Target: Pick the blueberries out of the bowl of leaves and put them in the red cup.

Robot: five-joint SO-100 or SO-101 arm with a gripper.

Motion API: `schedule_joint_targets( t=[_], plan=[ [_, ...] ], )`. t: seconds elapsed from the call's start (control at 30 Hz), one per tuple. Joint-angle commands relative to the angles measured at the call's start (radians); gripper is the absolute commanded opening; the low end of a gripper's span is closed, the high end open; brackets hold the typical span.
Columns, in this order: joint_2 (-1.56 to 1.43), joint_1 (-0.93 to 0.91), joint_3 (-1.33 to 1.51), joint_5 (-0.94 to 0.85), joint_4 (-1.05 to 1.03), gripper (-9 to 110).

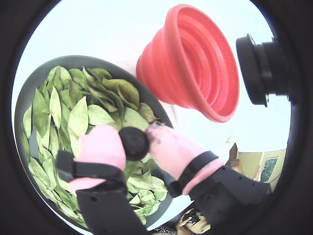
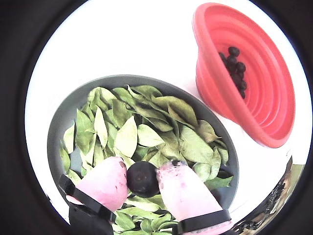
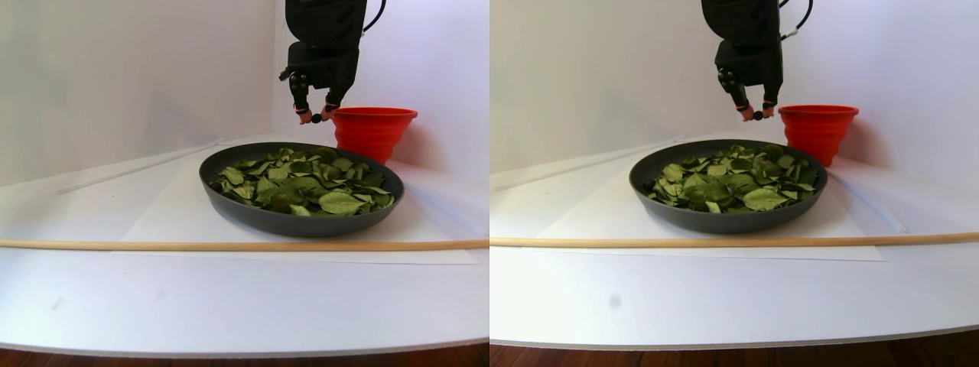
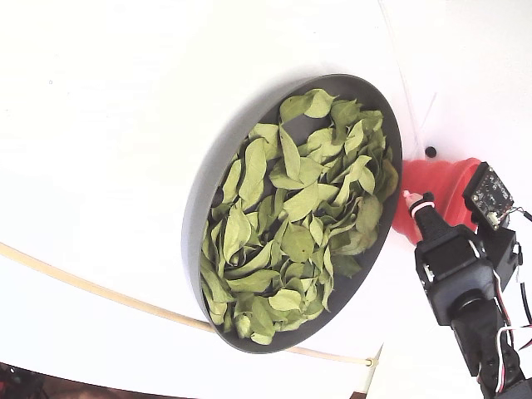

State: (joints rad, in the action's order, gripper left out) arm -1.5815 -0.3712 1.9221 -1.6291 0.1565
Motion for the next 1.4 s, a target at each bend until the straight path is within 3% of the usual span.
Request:
schedule_joint_targets(
  t=[0.0, 1.37],
  plan=[
    [-0.15, -0.041, -0.071, 0.0, -0.003, 10],
    [-0.052, -0.181, -0.258, 0.017, -0.04, 10]
  ],
)
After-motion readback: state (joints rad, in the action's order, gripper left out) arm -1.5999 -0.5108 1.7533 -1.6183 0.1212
